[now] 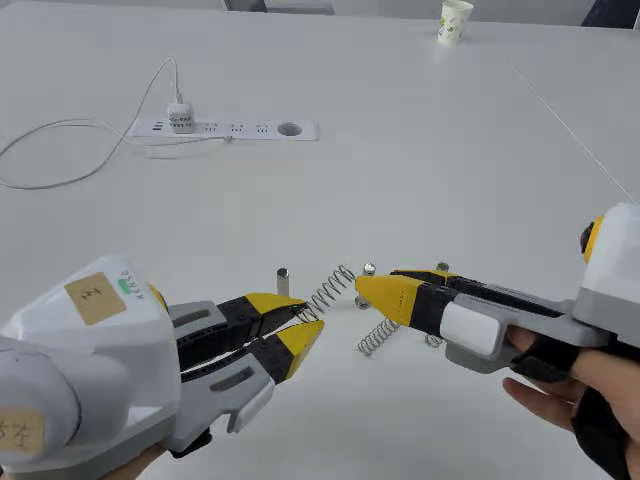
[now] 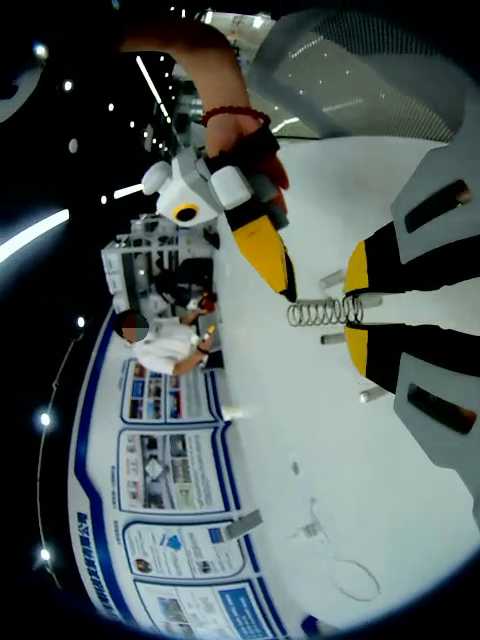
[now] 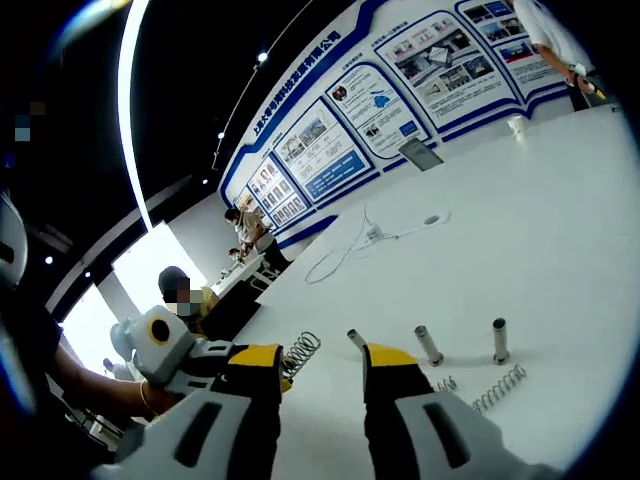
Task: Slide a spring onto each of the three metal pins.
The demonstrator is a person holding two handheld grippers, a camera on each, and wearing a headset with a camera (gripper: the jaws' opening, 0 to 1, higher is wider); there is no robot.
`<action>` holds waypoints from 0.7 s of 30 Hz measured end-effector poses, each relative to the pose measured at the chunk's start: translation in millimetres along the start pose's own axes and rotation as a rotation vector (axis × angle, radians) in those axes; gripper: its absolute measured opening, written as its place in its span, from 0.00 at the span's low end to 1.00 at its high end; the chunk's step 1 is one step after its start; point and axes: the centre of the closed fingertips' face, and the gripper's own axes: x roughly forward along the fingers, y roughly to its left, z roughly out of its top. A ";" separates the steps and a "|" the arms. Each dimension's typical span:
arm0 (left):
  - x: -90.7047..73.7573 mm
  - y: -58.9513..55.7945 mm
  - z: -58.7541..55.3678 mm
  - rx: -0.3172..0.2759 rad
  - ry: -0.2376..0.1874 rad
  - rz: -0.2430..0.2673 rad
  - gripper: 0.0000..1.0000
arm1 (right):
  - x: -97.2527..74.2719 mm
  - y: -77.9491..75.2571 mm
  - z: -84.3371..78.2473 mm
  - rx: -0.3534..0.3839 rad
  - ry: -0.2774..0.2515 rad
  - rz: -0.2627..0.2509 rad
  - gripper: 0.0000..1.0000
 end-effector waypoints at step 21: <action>-1.6 -13.6 12.7 0.003 -0.061 -0.038 0.10 | 4.7 22.2 2.1 0.187 -0.035 0.122 0.18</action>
